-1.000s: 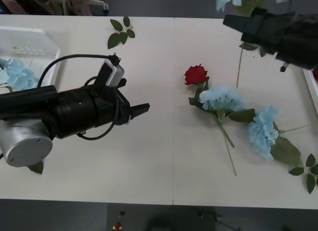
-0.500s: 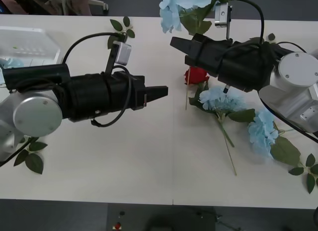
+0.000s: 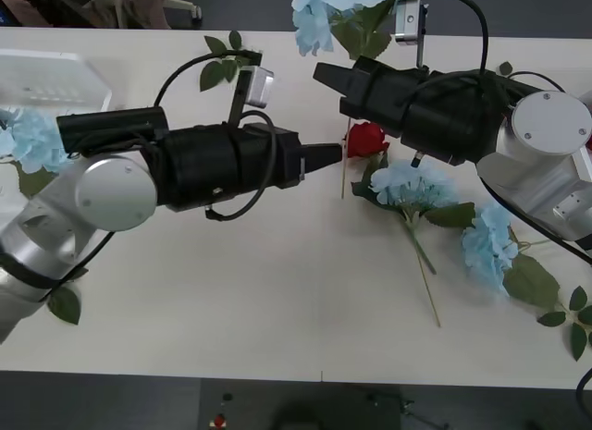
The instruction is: Put the red flowers into the right box and the blue flowers into the left box
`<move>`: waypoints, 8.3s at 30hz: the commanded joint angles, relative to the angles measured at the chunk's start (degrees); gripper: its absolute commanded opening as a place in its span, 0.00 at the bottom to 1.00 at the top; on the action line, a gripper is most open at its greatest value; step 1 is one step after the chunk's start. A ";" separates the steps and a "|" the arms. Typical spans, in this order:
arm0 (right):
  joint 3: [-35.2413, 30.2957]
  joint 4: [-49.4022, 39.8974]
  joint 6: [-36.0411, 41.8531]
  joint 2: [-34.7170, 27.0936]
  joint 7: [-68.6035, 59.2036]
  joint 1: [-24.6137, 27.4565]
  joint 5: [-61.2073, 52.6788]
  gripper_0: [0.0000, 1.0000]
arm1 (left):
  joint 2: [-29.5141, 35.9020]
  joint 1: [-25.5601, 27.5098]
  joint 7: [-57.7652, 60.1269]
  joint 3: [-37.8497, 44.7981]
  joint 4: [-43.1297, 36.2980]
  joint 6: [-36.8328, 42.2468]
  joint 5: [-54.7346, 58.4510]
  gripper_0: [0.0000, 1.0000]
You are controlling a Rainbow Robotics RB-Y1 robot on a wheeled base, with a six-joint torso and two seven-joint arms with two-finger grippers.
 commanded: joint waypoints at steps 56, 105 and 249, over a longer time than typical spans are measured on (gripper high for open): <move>-12.56 2.73 28.22 -8.31 -0.52 -5.01 11.75 0.81 | 55.91 2.38 -15.03 1.43 14.55 15.71 18.33 0.00; -14.93 9.32 33.75 -36.43 32.31 19.08 34.07 0.79 | 22.60 6.69 -50.27 19.89 7.69 17.91 43.02 1.00; 4.05 7.47 9.76 -8.31 -28.56 -14.23 -5.74 0.00 | -1.93 -6.58 -46.32 0.46 18.68 12.55 41.97 0.12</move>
